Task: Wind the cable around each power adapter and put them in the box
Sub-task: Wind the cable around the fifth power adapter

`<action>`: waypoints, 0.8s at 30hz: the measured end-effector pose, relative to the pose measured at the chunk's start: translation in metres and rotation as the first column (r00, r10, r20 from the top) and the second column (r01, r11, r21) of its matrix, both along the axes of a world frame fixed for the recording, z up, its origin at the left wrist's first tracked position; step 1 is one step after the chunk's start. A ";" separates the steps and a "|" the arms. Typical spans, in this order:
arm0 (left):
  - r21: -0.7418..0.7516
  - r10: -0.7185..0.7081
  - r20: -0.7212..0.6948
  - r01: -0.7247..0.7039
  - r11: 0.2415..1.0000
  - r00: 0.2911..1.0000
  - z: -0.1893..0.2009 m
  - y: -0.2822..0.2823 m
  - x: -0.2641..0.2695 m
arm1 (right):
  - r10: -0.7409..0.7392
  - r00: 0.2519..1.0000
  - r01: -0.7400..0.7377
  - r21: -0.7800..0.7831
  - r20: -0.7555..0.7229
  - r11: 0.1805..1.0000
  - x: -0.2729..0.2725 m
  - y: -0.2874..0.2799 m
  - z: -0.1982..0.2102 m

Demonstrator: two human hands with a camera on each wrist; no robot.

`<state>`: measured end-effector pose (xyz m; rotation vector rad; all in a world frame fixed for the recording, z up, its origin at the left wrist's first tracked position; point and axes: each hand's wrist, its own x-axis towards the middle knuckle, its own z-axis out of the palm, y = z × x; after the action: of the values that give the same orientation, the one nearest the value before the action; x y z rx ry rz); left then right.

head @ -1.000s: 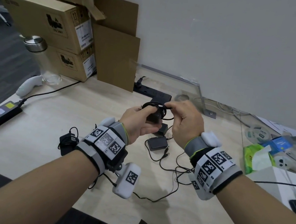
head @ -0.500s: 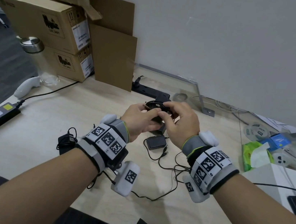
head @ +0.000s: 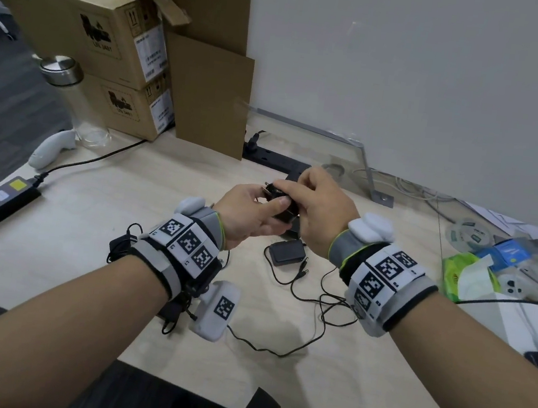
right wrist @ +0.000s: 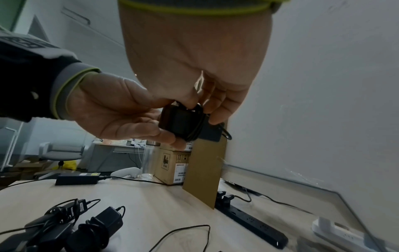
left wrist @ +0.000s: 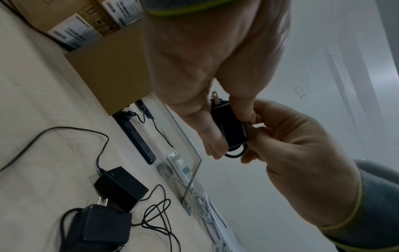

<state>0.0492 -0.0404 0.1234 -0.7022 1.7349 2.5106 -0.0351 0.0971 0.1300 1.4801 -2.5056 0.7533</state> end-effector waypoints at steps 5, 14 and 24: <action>0.014 -0.025 0.010 0.025 1.000 1.000 -0.008 -0.002 0.009 | 0.057 0.998 -0.058 -0.023 -0.031 0.998 0.010 -0.007 0.000; -0.120 0.051 0.043 -0.045 0.992 0.998 -0.031 -0.028 0.034 | 0.107 0.985 -0.096 -0.087 0.134 0.992 0.029 -0.038 -0.016; 0.015 0.322 0.139 -0.328 0.945 0.936 -0.061 -0.109 0.097 | 0.009 0.959 -0.029 0.069 0.285 0.997 0.041 -0.059 -0.049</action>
<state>0.1462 -0.1491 0.0622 -1.2179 1.6370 2.6104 0.0063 0.0377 0.0813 1.5172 -2.7569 0.9505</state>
